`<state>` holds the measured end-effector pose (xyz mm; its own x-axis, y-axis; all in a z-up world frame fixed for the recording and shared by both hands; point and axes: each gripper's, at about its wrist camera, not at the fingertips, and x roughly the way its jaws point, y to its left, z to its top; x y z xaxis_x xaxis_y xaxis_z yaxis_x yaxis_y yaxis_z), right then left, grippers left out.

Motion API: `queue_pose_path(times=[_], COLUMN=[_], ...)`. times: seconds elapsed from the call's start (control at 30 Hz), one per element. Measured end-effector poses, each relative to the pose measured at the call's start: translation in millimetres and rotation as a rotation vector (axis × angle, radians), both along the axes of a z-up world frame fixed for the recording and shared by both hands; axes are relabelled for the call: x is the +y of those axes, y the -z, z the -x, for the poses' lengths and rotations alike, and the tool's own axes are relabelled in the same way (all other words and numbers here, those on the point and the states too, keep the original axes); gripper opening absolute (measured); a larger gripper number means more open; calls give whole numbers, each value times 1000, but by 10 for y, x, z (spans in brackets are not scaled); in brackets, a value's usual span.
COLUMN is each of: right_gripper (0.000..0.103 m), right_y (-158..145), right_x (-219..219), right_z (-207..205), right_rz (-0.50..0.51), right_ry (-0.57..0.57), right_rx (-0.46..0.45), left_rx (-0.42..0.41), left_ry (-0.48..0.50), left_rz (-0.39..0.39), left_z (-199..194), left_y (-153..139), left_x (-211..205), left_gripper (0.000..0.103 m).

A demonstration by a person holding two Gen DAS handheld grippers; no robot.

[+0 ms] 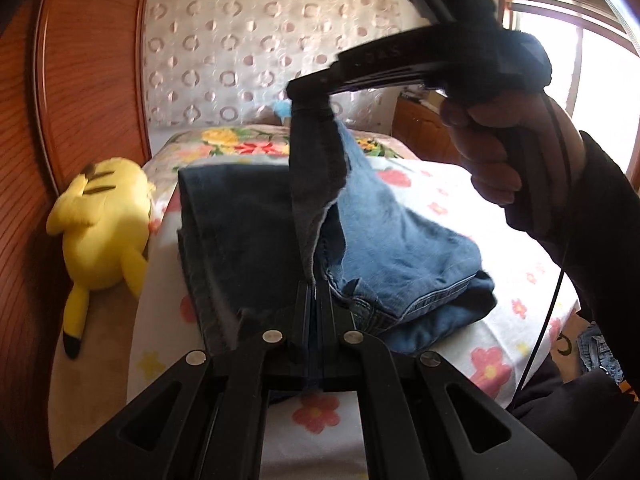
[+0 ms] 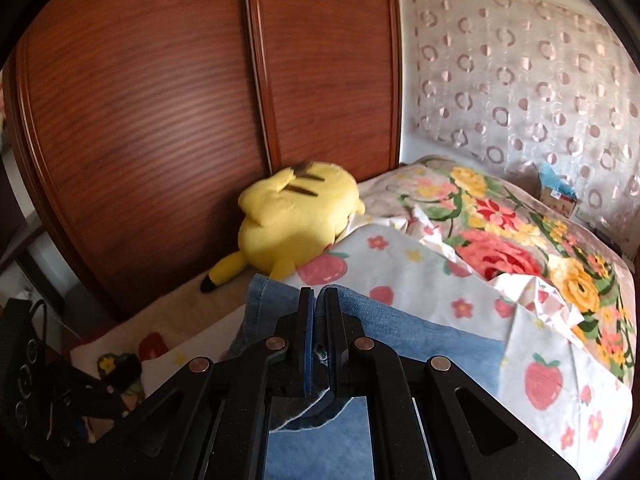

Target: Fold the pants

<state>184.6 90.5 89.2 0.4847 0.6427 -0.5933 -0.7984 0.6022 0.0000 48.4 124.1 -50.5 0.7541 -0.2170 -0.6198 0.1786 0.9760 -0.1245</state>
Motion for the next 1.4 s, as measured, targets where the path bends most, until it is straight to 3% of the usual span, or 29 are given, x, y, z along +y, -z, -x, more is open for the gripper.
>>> queue_pose_path(times=[0.23,0.4,0.43,0.6,0.63,0.8,1.07,1.17,1.4], right_gripper=[5,24,27,34,34,37,38,43,43], right_y=[-7,-75,-81,-140,-153,-47,184,276,503], right_x=[179,111,89,-123,-199,-539,-1145,-1331,-1595], right_z=[-119,-1,16,193,241,401,650,764,912], right_rz=[31,-1,-6,-27,-28,-29,-2,15,42], right_ry=[14,0,-1,13,19,55,157,199,266], right_rx=[34,28,18,-36,-49,-64,-51,-56,-11], left_rx=[0,-1,0,1,1,8,19,36,57], left_ry=[-43,-66,-69,-65,-62,-42,-29,-20,-12], left_rz=[11,7,3,-25,-27,-24,-48,-49,-53], left_z=[75,57,42,-26,-39,-95,-137,-140,-120], left_y=[14,-34,-37,-40,-44,-5,99,174,295], left_x=[141,200,205,131,109,21,-123,-144,-171], left_gripper=[3,5,16,31,44,59,59,46,13])
